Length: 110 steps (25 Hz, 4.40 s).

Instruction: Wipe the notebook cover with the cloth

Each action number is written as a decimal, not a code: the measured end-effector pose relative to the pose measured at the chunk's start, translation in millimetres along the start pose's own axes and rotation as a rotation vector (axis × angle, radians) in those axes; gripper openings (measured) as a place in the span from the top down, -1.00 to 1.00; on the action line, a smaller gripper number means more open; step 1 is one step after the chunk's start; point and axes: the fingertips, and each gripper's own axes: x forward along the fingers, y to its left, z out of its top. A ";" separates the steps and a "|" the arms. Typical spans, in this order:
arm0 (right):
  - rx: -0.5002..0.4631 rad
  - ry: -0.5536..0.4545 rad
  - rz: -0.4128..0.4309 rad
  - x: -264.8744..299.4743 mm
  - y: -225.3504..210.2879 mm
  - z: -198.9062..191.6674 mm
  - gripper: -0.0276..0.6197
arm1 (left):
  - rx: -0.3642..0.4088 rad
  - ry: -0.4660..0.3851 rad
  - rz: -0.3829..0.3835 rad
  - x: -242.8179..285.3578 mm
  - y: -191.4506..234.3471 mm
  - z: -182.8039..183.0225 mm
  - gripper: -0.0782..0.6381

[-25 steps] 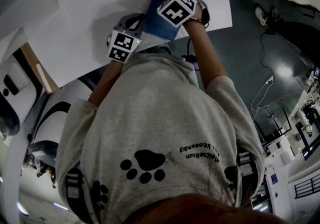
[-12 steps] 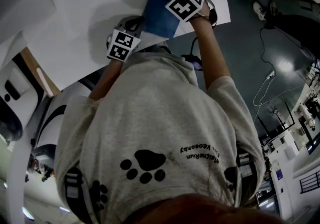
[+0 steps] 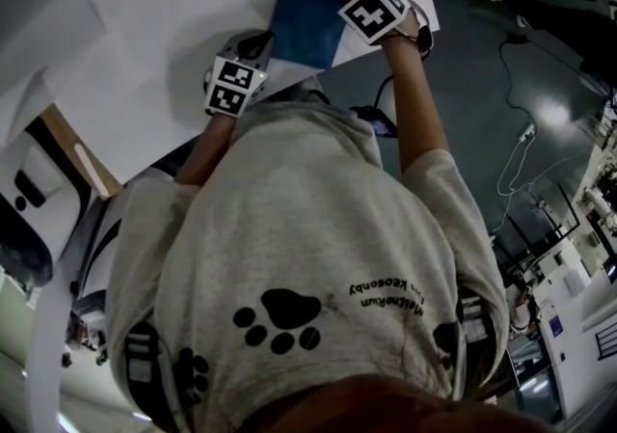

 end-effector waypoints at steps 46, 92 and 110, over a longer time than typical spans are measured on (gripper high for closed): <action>-0.256 -0.138 0.126 7.9 102.0 100.2 0.73 | 0.047 0.008 0.016 2.7 -2.8 -4.4 0.75; 0.117 0.003 -0.023 -31.8 37.7 -68.4 0.73 | 0.051 0.014 0.021 -0.5 0.2 -9.1 0.75; -0.221 -0.173 0.097 -14.9 139.0 76.5 0.73 | 0.085 0.024 0.034 -6.6 -3.2 -18.2 0.75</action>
